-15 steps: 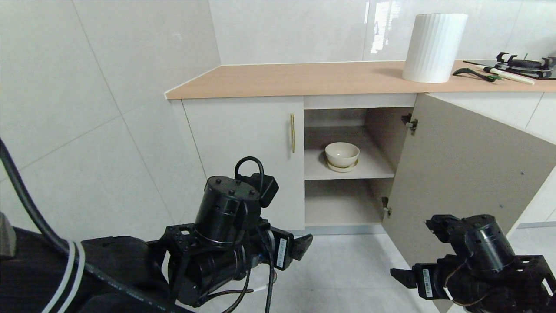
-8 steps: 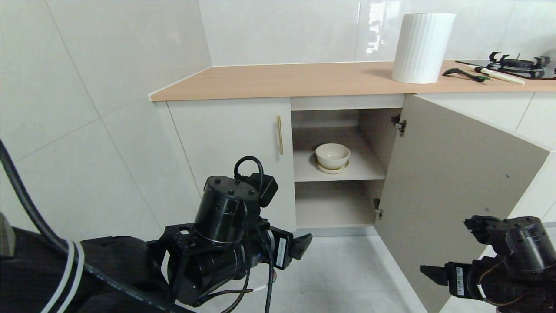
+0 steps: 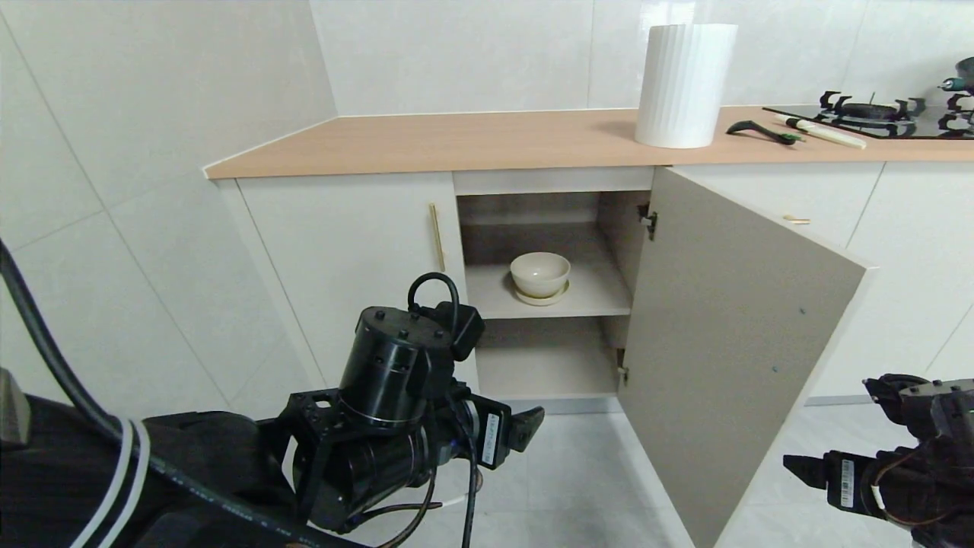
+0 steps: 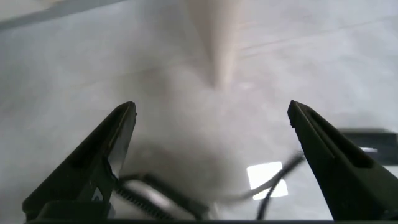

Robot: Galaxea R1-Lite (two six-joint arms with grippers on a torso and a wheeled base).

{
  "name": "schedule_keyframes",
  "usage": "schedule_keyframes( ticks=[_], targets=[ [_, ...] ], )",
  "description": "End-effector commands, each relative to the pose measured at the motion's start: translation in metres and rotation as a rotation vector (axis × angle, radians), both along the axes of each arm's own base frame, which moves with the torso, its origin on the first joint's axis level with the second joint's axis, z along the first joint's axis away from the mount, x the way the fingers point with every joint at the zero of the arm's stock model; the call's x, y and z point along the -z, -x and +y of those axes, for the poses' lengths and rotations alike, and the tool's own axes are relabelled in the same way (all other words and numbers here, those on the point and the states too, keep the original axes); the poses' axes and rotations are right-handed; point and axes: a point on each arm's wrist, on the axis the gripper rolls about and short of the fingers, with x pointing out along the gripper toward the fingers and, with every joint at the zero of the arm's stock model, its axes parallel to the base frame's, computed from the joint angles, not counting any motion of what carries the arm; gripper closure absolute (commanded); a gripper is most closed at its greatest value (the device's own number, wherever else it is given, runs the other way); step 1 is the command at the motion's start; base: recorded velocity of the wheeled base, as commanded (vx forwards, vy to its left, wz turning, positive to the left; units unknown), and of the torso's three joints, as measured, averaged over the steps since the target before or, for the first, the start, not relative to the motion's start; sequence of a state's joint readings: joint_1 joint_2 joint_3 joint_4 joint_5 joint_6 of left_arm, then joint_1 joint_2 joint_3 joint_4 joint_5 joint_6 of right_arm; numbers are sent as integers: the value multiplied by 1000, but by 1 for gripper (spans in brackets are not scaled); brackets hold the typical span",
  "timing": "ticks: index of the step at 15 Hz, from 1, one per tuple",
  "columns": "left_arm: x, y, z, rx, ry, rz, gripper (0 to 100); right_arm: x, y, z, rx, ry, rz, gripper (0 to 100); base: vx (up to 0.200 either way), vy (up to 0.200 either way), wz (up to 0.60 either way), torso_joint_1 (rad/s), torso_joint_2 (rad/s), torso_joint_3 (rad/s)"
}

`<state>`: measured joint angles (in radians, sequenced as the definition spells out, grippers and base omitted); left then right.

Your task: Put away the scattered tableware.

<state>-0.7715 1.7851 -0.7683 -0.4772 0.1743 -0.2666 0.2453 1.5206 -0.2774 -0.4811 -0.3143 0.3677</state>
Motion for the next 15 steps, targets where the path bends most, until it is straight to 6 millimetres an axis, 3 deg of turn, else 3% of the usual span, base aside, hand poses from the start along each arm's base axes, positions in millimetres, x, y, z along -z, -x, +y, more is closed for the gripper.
schedule_keyframes(
  ticks=[1, 7, 9, 15],
  targets=[
    [0, 0, 0, 0, -1, -1, 0, 1, 1, -5, 33, 31, 21, 0, 0, -200, 0, 2, 7, -2],
    [-2, 0, 0, -1, 4, -6, 0, -5, -19, -26, 183, 65, 14, 0, 0, 0, 0, 0, 0, 0],
    [-4, -1, 3, -9, 9, -12, 0, -10, -57, -39, 257, 52, -25, 0, 0, 0, 0, 0, 0, 0],
    [-7, -2, 5, -15, 17, -19, 0, -14, -96, -40, 233, 1, -121, 0, 0, 0, 0, 0, 0, 0]
  ],
)
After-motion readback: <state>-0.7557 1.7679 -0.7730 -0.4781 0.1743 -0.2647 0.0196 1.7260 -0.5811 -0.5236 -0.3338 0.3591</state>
